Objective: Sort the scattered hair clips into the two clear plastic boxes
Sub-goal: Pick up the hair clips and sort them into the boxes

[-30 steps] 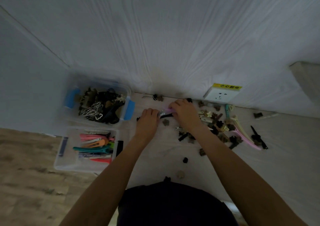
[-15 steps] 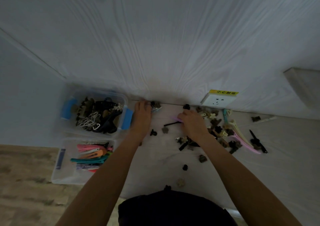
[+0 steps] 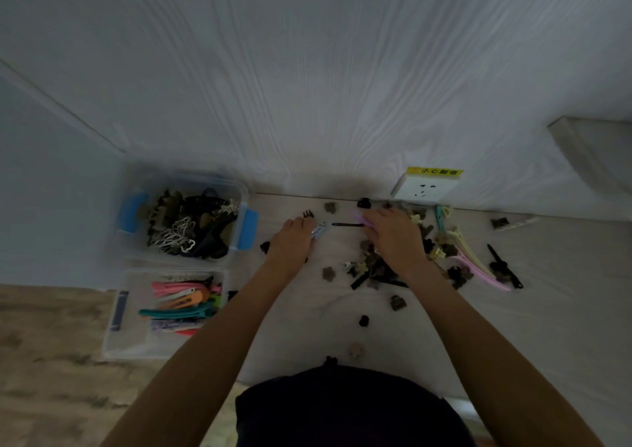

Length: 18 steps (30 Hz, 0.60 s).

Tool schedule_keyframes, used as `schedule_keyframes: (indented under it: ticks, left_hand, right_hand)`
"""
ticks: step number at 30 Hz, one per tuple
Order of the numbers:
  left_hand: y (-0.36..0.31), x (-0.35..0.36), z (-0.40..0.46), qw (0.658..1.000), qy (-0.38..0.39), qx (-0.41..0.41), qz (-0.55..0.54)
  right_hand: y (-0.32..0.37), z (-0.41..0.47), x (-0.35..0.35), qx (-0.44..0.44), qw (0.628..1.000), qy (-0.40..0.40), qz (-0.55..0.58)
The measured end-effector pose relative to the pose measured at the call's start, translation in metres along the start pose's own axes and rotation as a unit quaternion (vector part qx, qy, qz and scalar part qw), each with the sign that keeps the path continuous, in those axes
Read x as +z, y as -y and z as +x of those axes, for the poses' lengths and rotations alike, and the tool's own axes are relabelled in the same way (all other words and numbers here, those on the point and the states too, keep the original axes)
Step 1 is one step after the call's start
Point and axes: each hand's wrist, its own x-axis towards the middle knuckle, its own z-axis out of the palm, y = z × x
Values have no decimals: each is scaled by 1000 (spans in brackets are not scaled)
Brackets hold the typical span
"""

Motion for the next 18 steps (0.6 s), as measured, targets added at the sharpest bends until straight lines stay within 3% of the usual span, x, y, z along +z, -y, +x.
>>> schedule_keyframes:
  ticks: [6, 11, 18]
  left_hand:
    - [-5, -4, 3, 998, 31, -27, -43]
    - [-7, -13, 2, 995, 15, -46, -91]
    - [-15, -55, -44, 964, -21, -23, -264]
  right_hand:
    - [10, -10, -8, 16, 1000, 6, 0]
    - [20, -19, -12, 61, 998, 12, 26]
    - [26, -29, -30, 166, 966, 12, 197]
